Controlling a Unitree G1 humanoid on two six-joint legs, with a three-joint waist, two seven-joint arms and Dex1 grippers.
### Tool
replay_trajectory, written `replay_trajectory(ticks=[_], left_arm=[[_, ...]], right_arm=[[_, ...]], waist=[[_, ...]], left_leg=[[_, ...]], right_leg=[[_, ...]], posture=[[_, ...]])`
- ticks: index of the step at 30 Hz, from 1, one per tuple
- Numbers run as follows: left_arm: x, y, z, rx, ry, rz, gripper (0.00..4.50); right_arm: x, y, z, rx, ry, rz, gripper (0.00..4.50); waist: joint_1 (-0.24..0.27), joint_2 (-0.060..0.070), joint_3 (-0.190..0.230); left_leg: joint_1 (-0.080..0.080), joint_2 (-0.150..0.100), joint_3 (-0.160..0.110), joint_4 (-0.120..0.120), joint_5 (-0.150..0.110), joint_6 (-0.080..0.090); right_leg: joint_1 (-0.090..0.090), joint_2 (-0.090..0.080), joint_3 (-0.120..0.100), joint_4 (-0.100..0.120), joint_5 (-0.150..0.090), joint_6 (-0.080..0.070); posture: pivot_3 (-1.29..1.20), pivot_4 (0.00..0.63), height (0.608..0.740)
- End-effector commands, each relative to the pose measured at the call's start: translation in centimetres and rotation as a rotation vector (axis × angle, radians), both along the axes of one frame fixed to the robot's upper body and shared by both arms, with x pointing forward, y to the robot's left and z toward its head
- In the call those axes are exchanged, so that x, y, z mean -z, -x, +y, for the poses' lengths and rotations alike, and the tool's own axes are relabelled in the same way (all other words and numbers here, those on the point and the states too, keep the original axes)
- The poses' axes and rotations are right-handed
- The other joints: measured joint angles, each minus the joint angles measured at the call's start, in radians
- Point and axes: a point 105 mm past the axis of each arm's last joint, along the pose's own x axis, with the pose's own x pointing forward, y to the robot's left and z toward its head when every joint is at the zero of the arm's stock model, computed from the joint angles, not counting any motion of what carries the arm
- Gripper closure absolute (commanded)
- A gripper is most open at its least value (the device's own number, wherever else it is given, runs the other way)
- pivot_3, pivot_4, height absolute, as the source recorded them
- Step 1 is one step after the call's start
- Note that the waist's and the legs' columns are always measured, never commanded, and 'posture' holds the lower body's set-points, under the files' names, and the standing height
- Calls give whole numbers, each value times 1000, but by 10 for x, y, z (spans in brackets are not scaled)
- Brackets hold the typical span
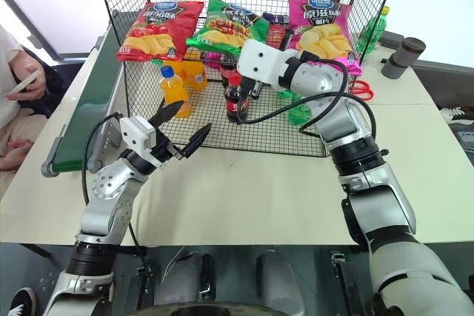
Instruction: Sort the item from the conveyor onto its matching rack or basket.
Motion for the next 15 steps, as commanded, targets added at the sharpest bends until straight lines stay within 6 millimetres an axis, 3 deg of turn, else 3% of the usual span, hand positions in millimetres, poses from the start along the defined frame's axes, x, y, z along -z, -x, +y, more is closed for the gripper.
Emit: replay_trajectory(ticks=[1,8,15], left_arm=[[-12,5,-4,25,1,-54,0],[-12,5,-7,29,3,-53,0],[-13,6,-7,23,8,-57,0]], right_arm=[[-19,6,0,-16,-18,-75,4458],[-26,-8,-6,71,89,-201,4458],[-21,-15,-7,76,206,-285,4458]], waist=[[0,0,0],[0,0,0],[-1,0,0]], left_leg=[[0,0,0,0,0,0],[0,0,1,0,0,0],[0,0,2,0,0,0]], right_leg=[[0,0,0,0,0,0],[0,0,0,0,0,0],[0,0,0,0,0,0]], posture=[[0,150,740],[0,150,740],[0,150,740]])
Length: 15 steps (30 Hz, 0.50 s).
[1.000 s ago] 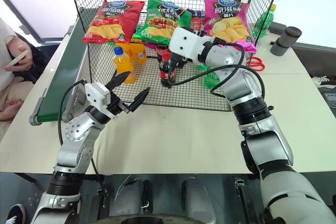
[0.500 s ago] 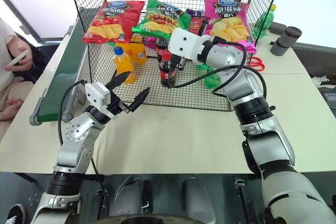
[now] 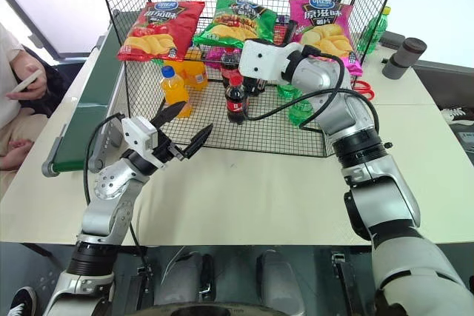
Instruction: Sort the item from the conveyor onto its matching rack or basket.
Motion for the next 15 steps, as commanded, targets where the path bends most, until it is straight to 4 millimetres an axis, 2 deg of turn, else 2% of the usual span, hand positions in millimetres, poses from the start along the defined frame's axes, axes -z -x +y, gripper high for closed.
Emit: replay_trajectory(ticks=[1,5,8,11,12,14,15], left_arm=[[-14,5,-4,13,7,-60,0],[-13,5,-3,10,8,-58,0],[-13,5,-3,10,10,-58,0],[-13,5,-3,11,11,-57,0],[-13,5,-4,11,11,-57,0],[-13,5,-4,13,13,-55,0],[-13,5,-4,14,13,-55,0]], right_arm=[[-17,2,3,-21,31,-92,4458],[-15,1,3,-31,47,-96,4458],[-16,3,3,-48,26,-85,3496],[-21,5,2,-62,-30,-59,2220],[-24,7,1,-66,-44,-54,1545],[-29,8,0,-75,-90,-34,752],[-30,9,-2,-78,-96,-25,752]], waist=[[0,0,0],[-1,0,0],[-1,0,0],[0,0,0],[0,0,0],[0,0,0],[0,0,0]], left_leg=[[0,0,0,0,0,0],[0,0,0,0,0,0],[0,0,0,0,0,0],[0,0,0,0,0,0],[0,0,0,0,0,0],[0,0,0,0,0,0],[0,0,0,0,0,0]], right_leg=[[0,0,0,0,0,0],[0,0,0,0,0,0],[0,0,0,0,0,0],[0,0,0,0,0,0],[0,0,0,0,0,0],[0,0,0,0,0,0],[0,0,0,0,0,0]], posture=[[0,150,740],[0,150,740],[0,150,740],[0,150,740],[0,150,740],[0,150,740],[0,150,740]])
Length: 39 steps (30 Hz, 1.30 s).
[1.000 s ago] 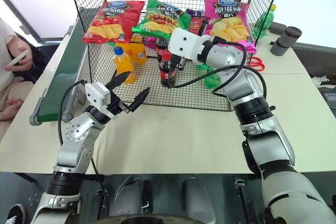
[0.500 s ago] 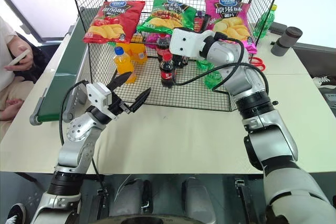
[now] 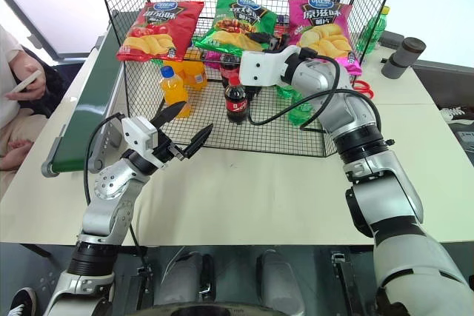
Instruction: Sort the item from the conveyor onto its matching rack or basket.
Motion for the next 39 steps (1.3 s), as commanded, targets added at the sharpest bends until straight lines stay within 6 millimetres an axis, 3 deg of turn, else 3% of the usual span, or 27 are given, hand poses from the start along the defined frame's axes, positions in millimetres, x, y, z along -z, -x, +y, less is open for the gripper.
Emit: replay_trajectory(ticks=[1,6,15,20,25,26,28,31,34,36,39], left_arm=[[-13,5,-4,16,11,-54,0],[-12,5,-5,23,10,-53,0],[-13,4,0,8,0,-57,0],[-11,6,6,11,-19,-48,0],[-5,11,26,40,-16,21,0],[-5,12,35,30,-4,36,0],[-5,15,52,23,40,92,0],[-3,24,59,61,30,141,0],[4,32,66,89,13,219,0],[10,35,76,88,9,280,0],[15,35,92,50,-16,319,0]], right_arm=[[-30,9,-1,-41,-90,-24,752],[-22,17,1,-111,-191,120,752],[-3,43,4,-212,-194,252,752],[-22,56,-18,-229,-408,333,752],[-8,99,-45,-312,-525,547,752],[-6,107,-54,-320,-583,596,487],[7,123,-74,-280,-623,652,31],[30,145,-91,-232,-673,766,31],[71,166,-108,-118,-590,886,31],[94,173,-126,-19,-603,958,31],[112,176,-146,41,-600,943,31]], waist=[[0,0,0],[1,0,0],[3,0,0],[4,0,0],[8,0,0],[7,0,0],[6,0,0],[5,0,0],[5,0,0],[5,0,0],[0,0,0]], left_leg=[[0,0,0,0,0,0],[0,0,0,0,0,0],[0,0,-2,0,0,0],[0,0,-3,0,0,0],[0,2,-5,0,-1,1],[0,2,-5,0,-1,1],[0,2,-5,0,-1,2],[1,2,-6,0,-1,2],[2,1,-7,0,-1,2],[3,0,-7,0,-1,2],[3,-1,-6,0,-1,2]], right_leg=[[0,0,0,0,0,0],[0,0,0,0,0,0],[0,0,0,0,0,0],[1,0,0,0,0,0],[2,-1,-2,-2,0,0],[3,-1,-2,-2,0,0],[3,-2,-1,-2,0,0],[4,-2,-2,-2,0,0],[4,-1,-2,-2,0,0],[5,-1,-1,-2,0,0],[5,-1,-1,-2,0,0]], posture=[[0,150,740],[0,150,740],[0,150,740],[0,150,740],[0,150,740],[0,150,740],[0,150,740],[0,150,740],[0,150,740],[0,150,740],[0,150,740]])
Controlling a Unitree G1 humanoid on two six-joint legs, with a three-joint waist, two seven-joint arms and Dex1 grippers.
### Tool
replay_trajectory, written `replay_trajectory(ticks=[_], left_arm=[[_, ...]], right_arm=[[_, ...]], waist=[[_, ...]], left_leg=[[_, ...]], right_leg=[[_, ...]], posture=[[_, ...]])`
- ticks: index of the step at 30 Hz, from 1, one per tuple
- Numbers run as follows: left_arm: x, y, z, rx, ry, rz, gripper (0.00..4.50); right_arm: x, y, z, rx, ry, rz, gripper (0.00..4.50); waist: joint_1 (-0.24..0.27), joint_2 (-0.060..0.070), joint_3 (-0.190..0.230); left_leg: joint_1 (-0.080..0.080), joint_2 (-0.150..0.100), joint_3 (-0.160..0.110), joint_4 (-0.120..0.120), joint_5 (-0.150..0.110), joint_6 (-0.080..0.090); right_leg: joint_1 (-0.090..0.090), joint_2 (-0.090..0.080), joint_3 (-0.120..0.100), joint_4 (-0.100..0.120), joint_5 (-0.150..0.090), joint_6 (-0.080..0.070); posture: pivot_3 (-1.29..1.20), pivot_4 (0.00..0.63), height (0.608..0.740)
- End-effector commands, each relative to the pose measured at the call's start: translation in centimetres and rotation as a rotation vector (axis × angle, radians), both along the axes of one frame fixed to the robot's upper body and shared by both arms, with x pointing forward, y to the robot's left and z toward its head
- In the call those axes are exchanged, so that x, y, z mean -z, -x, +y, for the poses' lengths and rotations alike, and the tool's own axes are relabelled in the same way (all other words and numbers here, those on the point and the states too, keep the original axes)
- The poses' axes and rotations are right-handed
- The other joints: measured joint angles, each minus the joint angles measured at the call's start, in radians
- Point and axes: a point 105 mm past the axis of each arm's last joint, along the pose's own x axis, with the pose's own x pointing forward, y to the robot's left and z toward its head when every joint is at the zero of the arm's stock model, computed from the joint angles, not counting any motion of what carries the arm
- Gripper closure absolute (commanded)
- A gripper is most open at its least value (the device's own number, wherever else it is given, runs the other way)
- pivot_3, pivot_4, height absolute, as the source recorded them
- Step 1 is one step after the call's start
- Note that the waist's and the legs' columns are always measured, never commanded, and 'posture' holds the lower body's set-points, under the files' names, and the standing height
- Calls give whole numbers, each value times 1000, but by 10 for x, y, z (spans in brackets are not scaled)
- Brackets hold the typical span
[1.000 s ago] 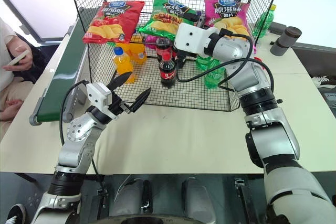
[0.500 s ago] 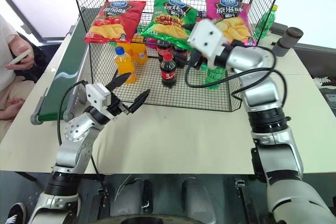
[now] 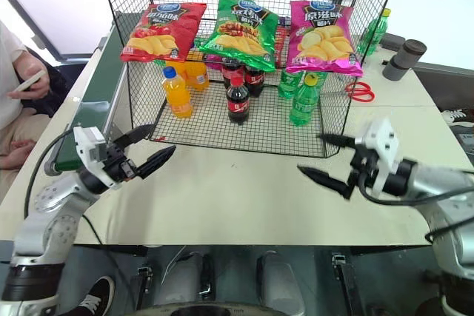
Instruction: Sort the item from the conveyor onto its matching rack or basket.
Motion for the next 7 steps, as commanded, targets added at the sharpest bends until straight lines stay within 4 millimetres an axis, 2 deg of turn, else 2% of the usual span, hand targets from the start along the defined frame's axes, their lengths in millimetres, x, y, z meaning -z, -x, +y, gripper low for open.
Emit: replay_trajectory(ticks=[1,3,7], left_arm=[[-5,-3,20,-53,-18,6,0],[4,-7,30,-91,-74,27,0],[5,-10,38,-87,-133,-7,0]], right_arm=[[-3,-4,-22,68,22,-81,31],[9,-8,-25,101,6,-70,31],[15,-9,-2,47,-14,-91,31]], waist=[[-1,0,0],[-1,0,0],[0,0,0]], left_leg=[[0,0,0,0,0,0],[1,0,0,1,0,0],[1,0,0,1,0,0]], right_leg=[[0,0,0,0,0,0],[0,1,0,0,-1,-1],[0,2,1,0,-2,-3]], posture=[[0,150,740],[0,150,740],[0,150,740]])
